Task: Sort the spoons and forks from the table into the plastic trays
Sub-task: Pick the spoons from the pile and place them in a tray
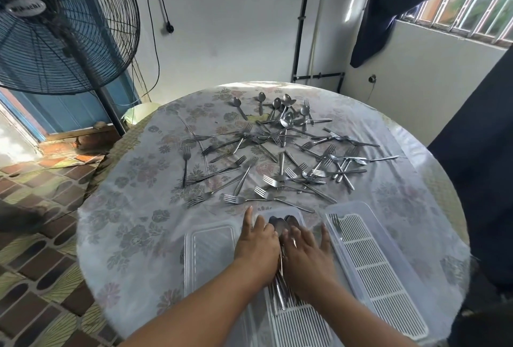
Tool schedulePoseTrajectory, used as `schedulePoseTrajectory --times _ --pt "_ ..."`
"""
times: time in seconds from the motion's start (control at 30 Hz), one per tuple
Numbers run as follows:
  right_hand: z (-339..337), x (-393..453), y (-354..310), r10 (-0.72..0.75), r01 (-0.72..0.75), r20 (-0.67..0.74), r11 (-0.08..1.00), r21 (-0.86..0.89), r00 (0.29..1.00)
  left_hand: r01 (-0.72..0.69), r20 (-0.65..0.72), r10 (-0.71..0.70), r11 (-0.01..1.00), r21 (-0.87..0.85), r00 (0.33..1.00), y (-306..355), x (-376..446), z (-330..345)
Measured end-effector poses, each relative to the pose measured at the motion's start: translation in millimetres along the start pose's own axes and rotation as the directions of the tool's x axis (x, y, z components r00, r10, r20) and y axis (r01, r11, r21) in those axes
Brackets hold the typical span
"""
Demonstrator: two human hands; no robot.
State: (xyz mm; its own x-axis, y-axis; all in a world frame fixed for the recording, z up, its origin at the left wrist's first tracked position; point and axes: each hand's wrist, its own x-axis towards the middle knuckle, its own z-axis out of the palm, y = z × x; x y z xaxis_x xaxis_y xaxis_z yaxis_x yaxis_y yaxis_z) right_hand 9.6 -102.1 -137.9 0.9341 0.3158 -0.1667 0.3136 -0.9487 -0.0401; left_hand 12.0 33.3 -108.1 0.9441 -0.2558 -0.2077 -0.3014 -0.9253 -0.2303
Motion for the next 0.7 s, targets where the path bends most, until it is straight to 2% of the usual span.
schedulePoseTrajectory --times 0.1,0.17,0.3,0.43,0.63,0.7 --pt "-3.2 3.1 -3.6 0.023 -0.022 0.045 0.999 -0.03 0.999 0.005 0.001 -0.005 1.0 -0.01 1.0 -3.0 6.0 -4.8" --pt "-1.1 6.3 -4.4 0.034 -0.034 -0.001 0.999 0.033 0.999 -0.004 -0.016 0.004 0.999 -0.031 1.0 -6.0 8.6 -5.5" --pt "0.4 6.5 -8.6 0.09 -0.059 -0.155 0.979 0.194 0.984 0.031 -0.151 -0.07 0.969 -0.245 0.986 -17.9 9.5 0.2" --pt "-3.9 18.5 -23.1 0.169 -0.04 -0.377 0.945 0.324 0.911 0.107 -0.23 -0.231 0.887 -0.45 0.945 -39.0 11.4 1.9" --pt "-29.0 59.0 -61.1 0.325 0.015 -0.346 0.71 0.704 0.88 0.182 -0.267 -0.474 0.708 -0.682 0.839 -89.7 24.6 3.5" --pt "-38.2 77.6 -78.0 0.386 0.043 -0.313 0.569 0.821 0.868 0.149 -0.242 -0.5 0.62 -0.77 0.832 -116.0 28.8 3.9"
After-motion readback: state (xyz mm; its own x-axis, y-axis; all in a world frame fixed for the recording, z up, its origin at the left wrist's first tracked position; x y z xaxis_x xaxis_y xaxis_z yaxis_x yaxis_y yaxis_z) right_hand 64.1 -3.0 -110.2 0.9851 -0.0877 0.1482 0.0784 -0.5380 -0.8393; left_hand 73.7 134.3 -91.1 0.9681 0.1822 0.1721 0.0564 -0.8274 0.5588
